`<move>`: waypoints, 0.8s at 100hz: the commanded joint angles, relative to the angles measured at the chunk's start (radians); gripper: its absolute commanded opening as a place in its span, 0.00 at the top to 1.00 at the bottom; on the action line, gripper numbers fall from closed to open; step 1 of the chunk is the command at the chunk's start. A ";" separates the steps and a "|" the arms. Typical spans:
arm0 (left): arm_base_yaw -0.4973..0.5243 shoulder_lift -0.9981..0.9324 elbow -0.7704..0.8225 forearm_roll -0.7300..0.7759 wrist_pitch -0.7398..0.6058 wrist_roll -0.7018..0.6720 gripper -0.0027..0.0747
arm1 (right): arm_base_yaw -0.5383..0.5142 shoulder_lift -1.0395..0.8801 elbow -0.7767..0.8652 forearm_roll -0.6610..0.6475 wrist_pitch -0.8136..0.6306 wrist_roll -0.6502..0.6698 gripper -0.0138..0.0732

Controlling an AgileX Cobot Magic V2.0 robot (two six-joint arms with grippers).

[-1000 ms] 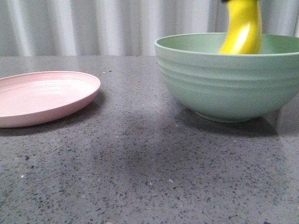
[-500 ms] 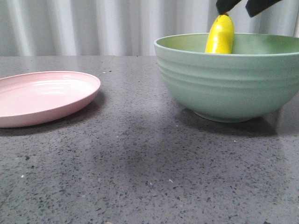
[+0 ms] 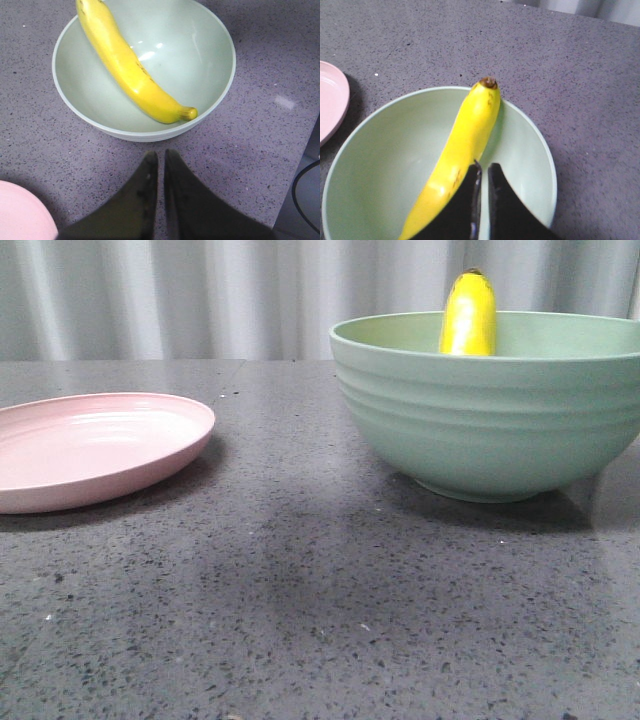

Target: Transfer banana from pink plate to green bowl

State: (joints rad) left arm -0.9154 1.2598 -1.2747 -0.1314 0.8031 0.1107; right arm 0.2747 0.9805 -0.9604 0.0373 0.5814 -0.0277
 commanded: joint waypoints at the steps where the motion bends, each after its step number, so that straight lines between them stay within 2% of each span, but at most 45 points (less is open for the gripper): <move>1: -0.007 -0.049 -0.022 -0.009 -0.063 -0.010 0.99 | -0.007 -0.105 0.050 -0.013 -0.097 -0.007 0.91; 11: -0.007 -0.097 0.019 -0.009 -0.103 -0.010 0.99 | -0.007 -0.221 0.147 -0.013 -0.120 -0.007 0.91; 30: -0.007 -0.261 0.188 -0.009 -0.265 -0.010 0.99 | -0.007 -0.453 0.321 -0.013 -0.225 -0.007 0.91; 50: -0.007 -0.491 0.453 -0.009 -0.450 -0.021 0.99 | -0.007 -0.682 0.506 -0.013 -0.376 -0.007 0.91; 70: -0.007 -0.751 0.739 -0.009 -0.649 -0.021 0.99 | -0.007 -0.891 0.643 -0.013 -0.405 -0.007 0.91; 80: -0.007 -0.864 0.851 -0.009 -0.701 -0.021 0.99 | -0.007 -0.961 0.684 -0.019 -0.404 -0.007 0.91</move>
State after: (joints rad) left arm -0.9154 0.4657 -0.4771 -0.1314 0.2436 0.1004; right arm 0.2747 0.0611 -0.2787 0.0356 0.2704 -0.0277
